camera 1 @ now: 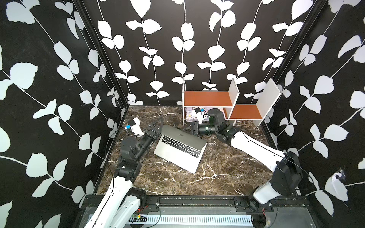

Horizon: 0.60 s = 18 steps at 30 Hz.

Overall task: Close the laptop lid and set it aside
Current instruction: Close the lid of the laptop.

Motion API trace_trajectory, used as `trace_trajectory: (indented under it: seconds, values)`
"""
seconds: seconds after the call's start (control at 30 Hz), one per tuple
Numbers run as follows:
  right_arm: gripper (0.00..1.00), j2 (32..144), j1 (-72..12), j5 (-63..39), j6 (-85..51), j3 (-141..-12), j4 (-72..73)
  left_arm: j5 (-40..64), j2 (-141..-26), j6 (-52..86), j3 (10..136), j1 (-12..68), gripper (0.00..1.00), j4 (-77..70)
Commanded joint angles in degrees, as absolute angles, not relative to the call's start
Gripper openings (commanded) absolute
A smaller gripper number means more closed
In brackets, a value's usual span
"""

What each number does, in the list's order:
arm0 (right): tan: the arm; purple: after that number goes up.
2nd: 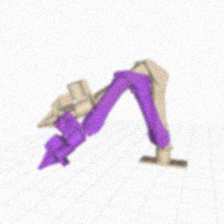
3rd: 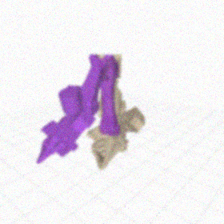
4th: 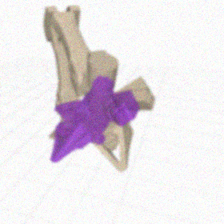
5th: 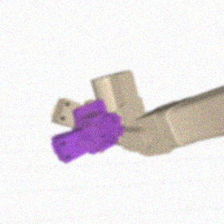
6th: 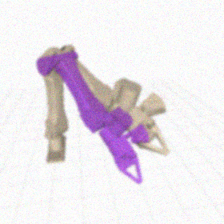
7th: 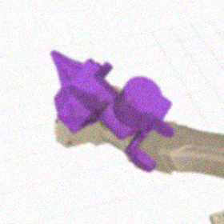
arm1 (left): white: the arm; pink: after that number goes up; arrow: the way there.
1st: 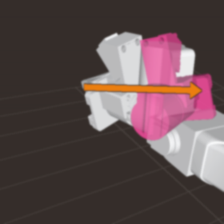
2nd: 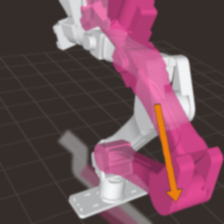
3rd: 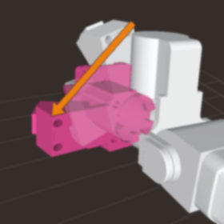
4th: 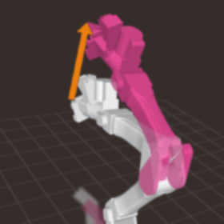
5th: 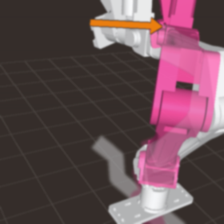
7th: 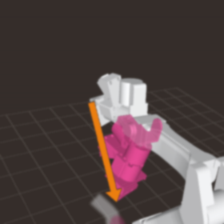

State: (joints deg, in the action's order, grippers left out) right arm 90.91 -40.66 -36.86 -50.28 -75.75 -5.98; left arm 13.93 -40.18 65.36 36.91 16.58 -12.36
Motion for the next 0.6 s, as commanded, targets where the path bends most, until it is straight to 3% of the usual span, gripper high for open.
trace_trajectory:
  seconds: [0.0,0.57]
  values:
    - [0.38,92.1,-41.5,-39.1,-53.5,-77.9,-1.0,13.9,-39.7,65.2,35.8,16.8,0.98,-15.0]
    - [0.12,100.4,-44.5,-43.9,-59.9,-76.9,0.8,16.0,-43.6,64.3,38.9,16.8,0.94,-10.7]
